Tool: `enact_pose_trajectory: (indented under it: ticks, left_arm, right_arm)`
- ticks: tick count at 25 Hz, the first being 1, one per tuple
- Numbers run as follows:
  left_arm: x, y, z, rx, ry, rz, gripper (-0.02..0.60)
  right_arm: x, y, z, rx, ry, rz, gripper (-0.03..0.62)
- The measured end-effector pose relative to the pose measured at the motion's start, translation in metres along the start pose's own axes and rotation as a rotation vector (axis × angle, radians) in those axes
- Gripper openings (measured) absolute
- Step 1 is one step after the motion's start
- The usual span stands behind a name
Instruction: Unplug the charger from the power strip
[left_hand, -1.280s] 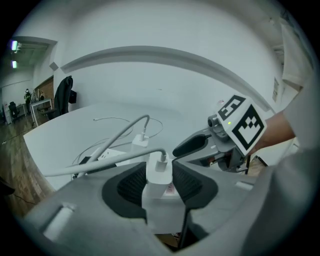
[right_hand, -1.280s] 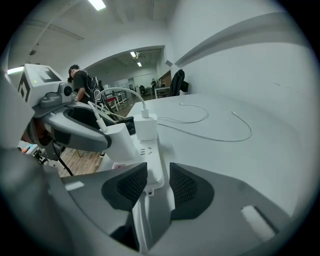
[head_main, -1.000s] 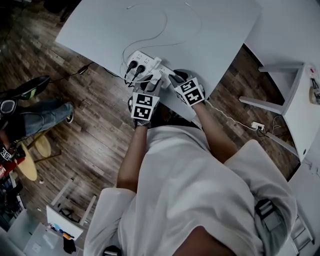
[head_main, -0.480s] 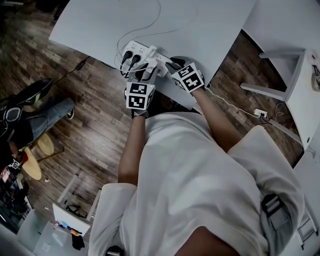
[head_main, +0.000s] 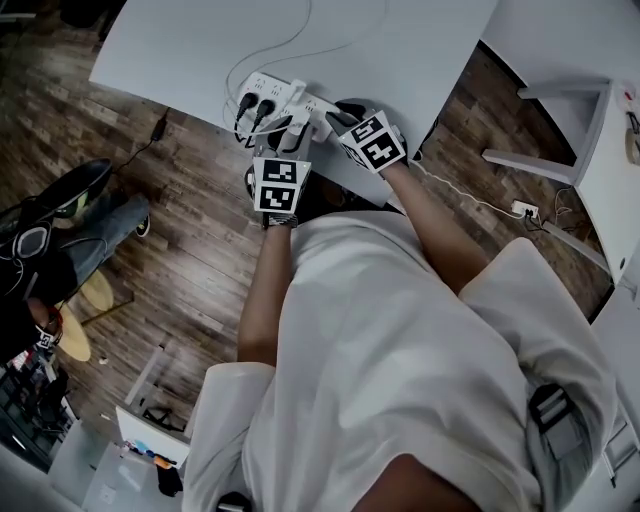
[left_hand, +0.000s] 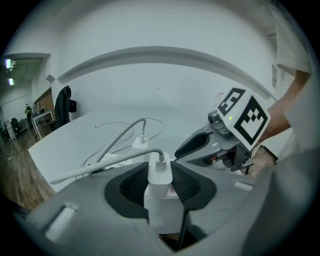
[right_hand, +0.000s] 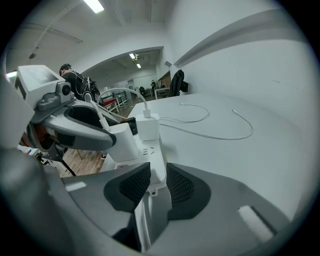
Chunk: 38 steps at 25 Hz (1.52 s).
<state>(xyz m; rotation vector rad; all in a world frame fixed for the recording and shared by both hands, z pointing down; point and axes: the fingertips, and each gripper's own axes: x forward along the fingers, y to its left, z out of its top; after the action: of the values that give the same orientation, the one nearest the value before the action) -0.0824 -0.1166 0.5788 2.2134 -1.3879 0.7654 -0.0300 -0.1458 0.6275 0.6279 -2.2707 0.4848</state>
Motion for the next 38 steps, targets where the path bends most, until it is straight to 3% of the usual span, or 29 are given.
enact_pose_trajectory:
  ticks: [9,11,14,16,27,29,34,38]
  left_arm:
    - [-0.003,0.006,-0.002,-0.218,-0.066,-0.055,0.144]
    - [-0.003,0.007,-0.002,-0.184,-0.052,-0.047,0.144]
    - [0.000,0.000,0.001,-0.039,-0.005,-0.019,0.140]
    - [0.001,-0.002,0.002,0.000,0.006,-0.013,0.140]
    - [-0.003,0.009,0.001,-0.191,-0.069,-0.052,0.143]
    - [-0.003,0.009,0.001,-0.168,-0.065,-0.035,0.143]
    - [-0.002,0.003,0.004,-0.019,-0.055,0.057,0.140]
    - [-0.002,0.001,0.005,0.005,-0.079,0.080,0.140]
  right_arm:
    - [0.000,0.001,-0.001,-0.011,0.007,-0.007,0.106]
    - [0.001,0.002,-0.001,-0.013,0.008,-0.008,0.106]
    - [0.000,0.000,0.000,-0.021,0.011,-0.011,0.104]
    - [-0.002,-0.001,0.001,-0.030,0.011,-0.015,0.104]
    - [0.000,0.002,0.002,-0.033,0.015,-0.013,0.106]
    - [0.001,0.002,0.001,-0.035,0.016,-0.013,0.106]
    - [0.000,0.003,0.000,-0.041,0.014,-0.018,0.106]
    - [-0.002,0.002,0.001,-0.049,0.018,-0.021,0.106]
